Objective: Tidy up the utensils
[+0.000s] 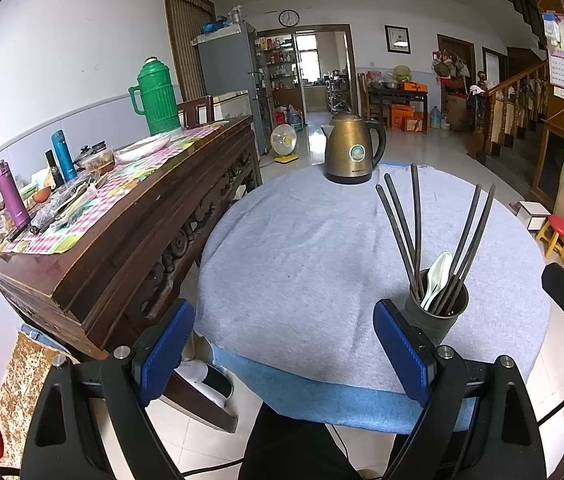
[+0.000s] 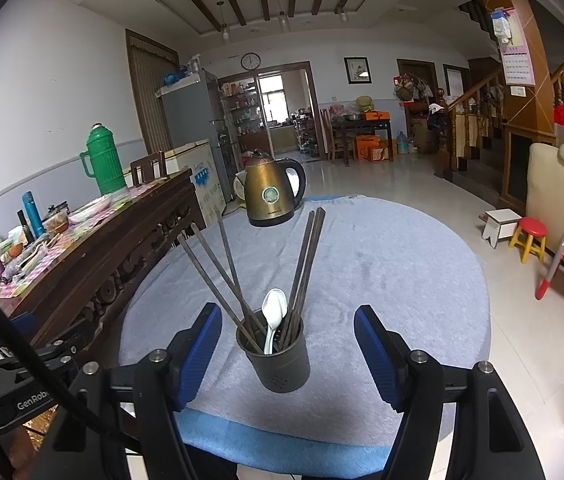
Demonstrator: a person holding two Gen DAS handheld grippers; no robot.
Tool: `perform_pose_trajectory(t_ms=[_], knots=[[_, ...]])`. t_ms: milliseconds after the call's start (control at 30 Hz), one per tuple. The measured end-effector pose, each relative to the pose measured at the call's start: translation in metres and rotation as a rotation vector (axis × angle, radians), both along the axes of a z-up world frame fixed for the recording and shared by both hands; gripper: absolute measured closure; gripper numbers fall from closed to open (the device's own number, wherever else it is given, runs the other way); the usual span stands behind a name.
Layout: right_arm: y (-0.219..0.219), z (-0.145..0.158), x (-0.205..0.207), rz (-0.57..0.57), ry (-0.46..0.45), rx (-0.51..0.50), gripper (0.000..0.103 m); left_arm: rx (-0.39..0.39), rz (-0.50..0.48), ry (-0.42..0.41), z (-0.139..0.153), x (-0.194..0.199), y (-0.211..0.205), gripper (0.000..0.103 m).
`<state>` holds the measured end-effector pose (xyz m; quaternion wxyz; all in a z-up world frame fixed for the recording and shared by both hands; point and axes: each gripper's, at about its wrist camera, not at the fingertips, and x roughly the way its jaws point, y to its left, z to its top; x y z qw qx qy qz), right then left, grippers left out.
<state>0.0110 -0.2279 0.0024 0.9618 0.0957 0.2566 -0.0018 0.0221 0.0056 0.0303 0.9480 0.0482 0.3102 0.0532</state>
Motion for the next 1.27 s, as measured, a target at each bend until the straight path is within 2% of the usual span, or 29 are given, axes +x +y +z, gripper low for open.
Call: perform_pose_trajectory(t_ms=[1067, 1267], knots=[[0.011, -0.002, 0.016, 0.011, 0.002, -0.008, 0.03, -0.002, -0.016, -0.006, 0.001, 0.005, 0.006, 0.012], [-0.002, 0.0, 0.025, 0.001, -0.017, -0.005, 0.03, -0.019, 0.012, -0.057, 0.006, 0.018, 0.011, 0.012]])
